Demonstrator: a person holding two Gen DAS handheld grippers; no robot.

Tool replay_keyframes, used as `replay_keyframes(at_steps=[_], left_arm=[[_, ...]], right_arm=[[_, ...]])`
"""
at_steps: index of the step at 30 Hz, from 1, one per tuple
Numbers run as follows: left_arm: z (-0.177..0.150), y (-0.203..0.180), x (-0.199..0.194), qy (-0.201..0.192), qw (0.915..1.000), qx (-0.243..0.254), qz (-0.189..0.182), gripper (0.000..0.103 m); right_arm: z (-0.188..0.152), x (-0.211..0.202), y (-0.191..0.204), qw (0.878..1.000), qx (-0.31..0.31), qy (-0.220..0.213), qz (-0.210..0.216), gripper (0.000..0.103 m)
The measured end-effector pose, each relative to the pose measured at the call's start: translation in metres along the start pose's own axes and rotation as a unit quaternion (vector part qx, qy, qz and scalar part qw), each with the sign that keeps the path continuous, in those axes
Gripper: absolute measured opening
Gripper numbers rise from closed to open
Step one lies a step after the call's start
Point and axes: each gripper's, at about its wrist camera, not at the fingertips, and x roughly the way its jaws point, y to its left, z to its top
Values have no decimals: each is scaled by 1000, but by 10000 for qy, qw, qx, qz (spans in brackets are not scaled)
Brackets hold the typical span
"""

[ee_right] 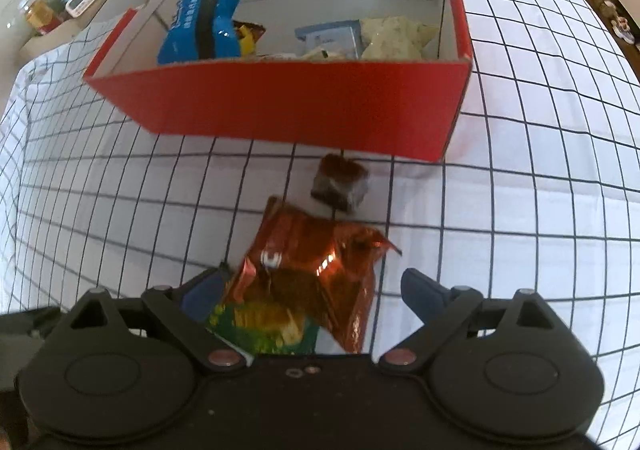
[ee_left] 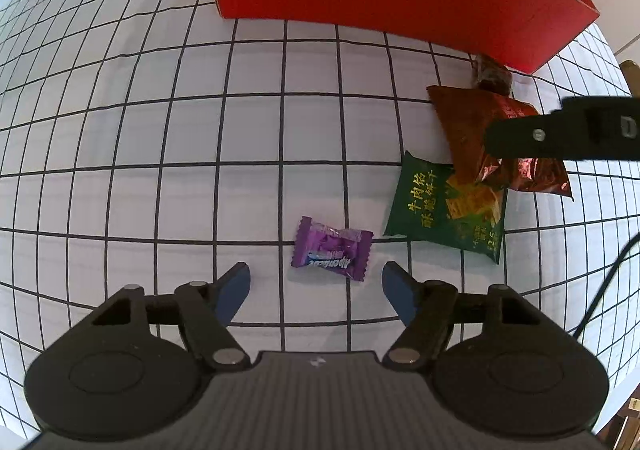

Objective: Organize snacks
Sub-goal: 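Grasp the purple candy with left tool while right grasps the Oreo bag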

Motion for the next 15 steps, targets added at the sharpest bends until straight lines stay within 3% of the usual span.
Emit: replay_keyframes(at_steps=[7, 11, 15], left_arm=[[4, -2, -1, -98, 9997, 164, 148, 47], [7, -9, -1, -142, 9994, 309, 103, 30], [9, -14, 0, -180, 9991, 385, 84, 25]], right_arm=[[4, 16, 4, 9998, -27, 91, -150, 93], [4, 21, 8, 9998, -20, 151, -108, 81], [3, 23, 11, 9997, -69, 159, -159, 76]])
